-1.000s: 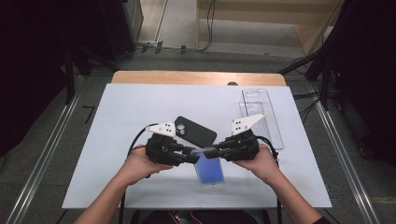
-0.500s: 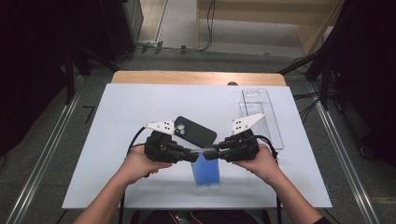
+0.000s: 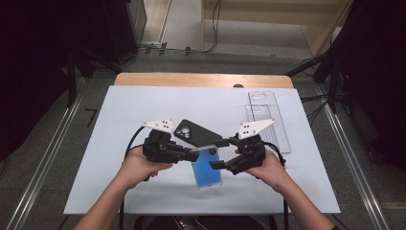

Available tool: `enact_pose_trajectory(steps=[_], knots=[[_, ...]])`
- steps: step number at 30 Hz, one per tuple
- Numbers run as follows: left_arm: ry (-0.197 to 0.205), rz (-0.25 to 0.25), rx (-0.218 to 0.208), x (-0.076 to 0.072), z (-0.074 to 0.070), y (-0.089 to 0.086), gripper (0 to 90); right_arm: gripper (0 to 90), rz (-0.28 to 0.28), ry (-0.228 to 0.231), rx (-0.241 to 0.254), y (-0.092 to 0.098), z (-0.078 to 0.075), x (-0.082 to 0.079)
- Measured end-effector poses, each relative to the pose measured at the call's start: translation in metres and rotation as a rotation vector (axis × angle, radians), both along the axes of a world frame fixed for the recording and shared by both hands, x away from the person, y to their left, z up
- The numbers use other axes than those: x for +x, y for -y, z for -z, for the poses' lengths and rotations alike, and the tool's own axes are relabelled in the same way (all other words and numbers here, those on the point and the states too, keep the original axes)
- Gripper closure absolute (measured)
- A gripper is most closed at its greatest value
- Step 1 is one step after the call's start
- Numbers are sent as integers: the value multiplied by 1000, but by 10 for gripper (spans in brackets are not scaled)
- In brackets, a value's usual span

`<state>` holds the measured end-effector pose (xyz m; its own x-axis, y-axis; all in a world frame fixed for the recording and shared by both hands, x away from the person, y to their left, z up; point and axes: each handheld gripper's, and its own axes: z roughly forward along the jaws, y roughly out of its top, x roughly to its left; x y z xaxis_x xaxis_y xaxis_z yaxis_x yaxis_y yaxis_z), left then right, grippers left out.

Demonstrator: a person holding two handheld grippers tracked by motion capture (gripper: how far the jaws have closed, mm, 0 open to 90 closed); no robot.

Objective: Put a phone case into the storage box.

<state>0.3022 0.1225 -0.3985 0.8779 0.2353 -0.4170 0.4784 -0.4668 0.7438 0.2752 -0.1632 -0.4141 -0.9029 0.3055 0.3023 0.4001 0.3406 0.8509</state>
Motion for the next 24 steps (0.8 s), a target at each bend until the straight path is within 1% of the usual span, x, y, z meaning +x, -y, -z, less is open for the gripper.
enact_pose_trajectory(steps=[1,3,4,5,7,8,9,10,11,12,15,16,17,18,20,21,22,24], knots=[[-6,-13,7,1,-1,-1,812,181,12,3,-3,0,1,0],[-11,-35,14,0,-2,-1,812,171,31,-8,9,0,2,-1],[-17,-43,16,0,-3,-1,811,150,49,-11,20,1,3,-1],[-11,-52,21,-1,-4,-1,811,128,62,-7,34,2,3,0],[-10,-80,29,-1,-7,0,812,0,90,-7,57,3,4,1],[-8,-89,32,-1,-7,0,811,0,119,-5,48,3,3,1],[-11,-110,32,-1,-8,0,811,0,133,-5,41,3,3,2],[-9,-119,35,-1,-9,-1,811,0,151,-14,36,4,3,2],[-14,-145,39,0,-10,-1,811,0,155,-18,37,5,3,2],[-16,-162,39,0,-10,-2,811,0,175,-20,27,5,3,2],[-18,-235,45,1,-14,-3,811,0,207,-5,10,3,2,0],[-18,-247,43,1,-14,-4,811,0,227,-6,5,2,1,-1],[-12,-268,39,1,-15,-4,811,0,232,-12,6,1,1,-1],[-15,-276,36,2,-16,-5,811,0,238,-22,5,-1,2,-1],[-8,-306,43,1,-17,-5,811,0,258,-27,-12,-4,2,-1],[-5,-316,60,1,-19,-5,811,0,266,-31,-12,-6,2,-2],[-5,-334,66,1,-19,-4,811,0,283,-36,-15,-8,2,-3],[-13,-358,72,1,-20,-4,811,0,299,-30,-19,-12,2,-4]])
